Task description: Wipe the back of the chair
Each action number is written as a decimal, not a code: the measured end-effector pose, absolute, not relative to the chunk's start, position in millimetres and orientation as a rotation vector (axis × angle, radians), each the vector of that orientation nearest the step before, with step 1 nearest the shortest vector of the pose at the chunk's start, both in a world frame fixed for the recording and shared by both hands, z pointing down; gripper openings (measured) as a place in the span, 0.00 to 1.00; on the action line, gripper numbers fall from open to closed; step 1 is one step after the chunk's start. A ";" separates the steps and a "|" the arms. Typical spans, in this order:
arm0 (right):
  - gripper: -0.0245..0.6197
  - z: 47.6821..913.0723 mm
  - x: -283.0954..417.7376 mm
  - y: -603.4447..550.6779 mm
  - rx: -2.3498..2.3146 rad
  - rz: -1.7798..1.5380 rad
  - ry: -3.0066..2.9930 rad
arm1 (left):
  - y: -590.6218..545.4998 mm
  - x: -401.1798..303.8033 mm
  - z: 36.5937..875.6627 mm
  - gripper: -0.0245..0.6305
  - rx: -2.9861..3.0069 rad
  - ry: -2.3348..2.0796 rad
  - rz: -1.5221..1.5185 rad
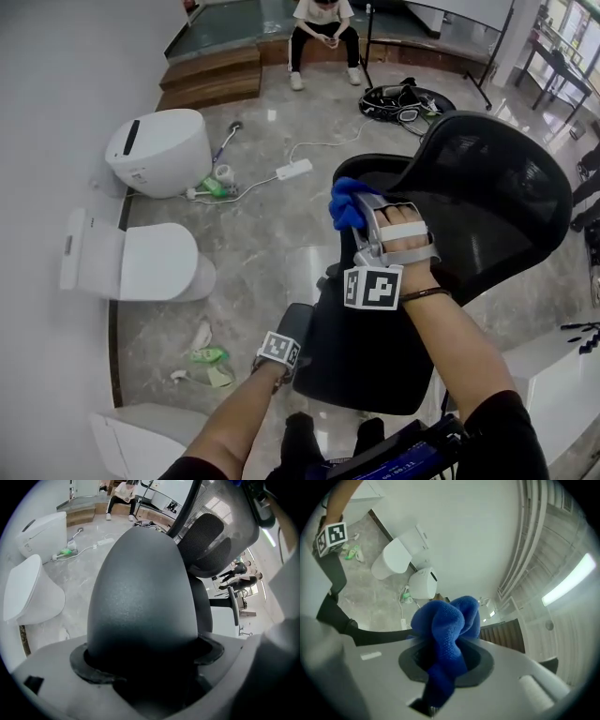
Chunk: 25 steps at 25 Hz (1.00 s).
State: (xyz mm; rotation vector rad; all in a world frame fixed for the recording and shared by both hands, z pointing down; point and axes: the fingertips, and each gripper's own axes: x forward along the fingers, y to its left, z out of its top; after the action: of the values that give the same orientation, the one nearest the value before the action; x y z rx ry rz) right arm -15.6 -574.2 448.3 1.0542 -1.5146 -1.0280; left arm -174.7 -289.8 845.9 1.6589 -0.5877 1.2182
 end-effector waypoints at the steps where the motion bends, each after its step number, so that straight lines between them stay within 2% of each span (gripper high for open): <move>1: 0.14 450.3 -19.2 -580.0 1.060 -1.029 -1.508 | -288.4 -173.9 846.1 0.80 1.660 -0.587 1.214; 7: 0.14 454.3 -11.0 -588.7 1.089 -1.031 -1.468 | -289.1 -174.7 847.9 0.80 1.673 -0.575 1.207; 12: 0.14 456.9 43.6 -580.6 1.120 -0.984 -1.403 | -297.5 -179.4 849.7 0.80 1.674 -0.576 1.227; 17: 0.14 456.6 129.6 -551.3 1.182 -0.898 -1.324 | -300.8 -178.6 850.4 0.81 1.671 -0.576 1.244; 25: 0.14 449.7 315.9 -457.7 1.289 -0.697 -1.088 | -299.0 -177.4 849.7 0.81 1.656 -0.580 1.258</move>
State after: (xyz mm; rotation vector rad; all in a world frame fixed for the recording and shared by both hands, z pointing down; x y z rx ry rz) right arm 315.9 -457.7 449.7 1.2890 -1.0877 -0.6967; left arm -177.4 -299.0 849.7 1.6564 -0.5796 1.2582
